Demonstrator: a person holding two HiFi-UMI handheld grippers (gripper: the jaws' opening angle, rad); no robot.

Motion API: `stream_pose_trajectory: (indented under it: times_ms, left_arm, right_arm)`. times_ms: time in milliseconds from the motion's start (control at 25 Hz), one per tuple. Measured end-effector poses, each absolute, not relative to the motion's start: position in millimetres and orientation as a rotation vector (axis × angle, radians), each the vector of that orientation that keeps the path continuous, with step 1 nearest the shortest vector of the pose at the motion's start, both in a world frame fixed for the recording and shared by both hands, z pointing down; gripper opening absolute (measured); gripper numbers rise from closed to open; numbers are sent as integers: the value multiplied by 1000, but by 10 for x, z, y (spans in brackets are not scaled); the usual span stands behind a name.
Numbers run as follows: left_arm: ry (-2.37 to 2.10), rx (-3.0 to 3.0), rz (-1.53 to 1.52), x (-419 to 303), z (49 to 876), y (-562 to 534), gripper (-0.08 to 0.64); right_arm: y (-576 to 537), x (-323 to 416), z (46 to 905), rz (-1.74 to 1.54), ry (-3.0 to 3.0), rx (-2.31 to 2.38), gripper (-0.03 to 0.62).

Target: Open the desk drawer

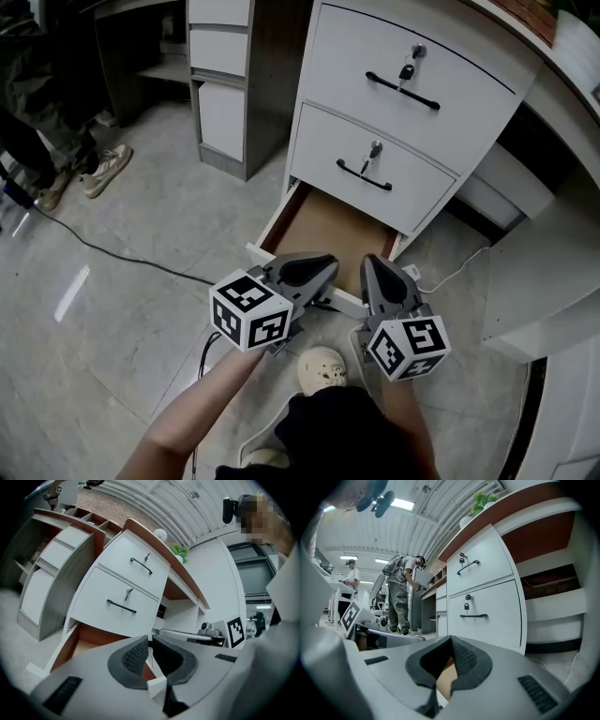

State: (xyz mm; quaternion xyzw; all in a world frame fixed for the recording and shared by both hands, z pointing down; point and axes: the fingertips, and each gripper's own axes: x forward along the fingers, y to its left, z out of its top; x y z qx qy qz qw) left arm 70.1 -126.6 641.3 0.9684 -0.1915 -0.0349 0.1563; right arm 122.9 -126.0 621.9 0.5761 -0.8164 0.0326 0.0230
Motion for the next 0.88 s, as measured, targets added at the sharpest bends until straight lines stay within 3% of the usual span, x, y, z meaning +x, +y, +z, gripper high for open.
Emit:
stream_pose_trajectory:
  times_ms: [880]
  left_arm:
    - [-554, 2743, -37, 772, 6415, -1271, 37]
  right_arm:
    - [-1277, 1015, 6181, 91, -2564, 1562, 17]
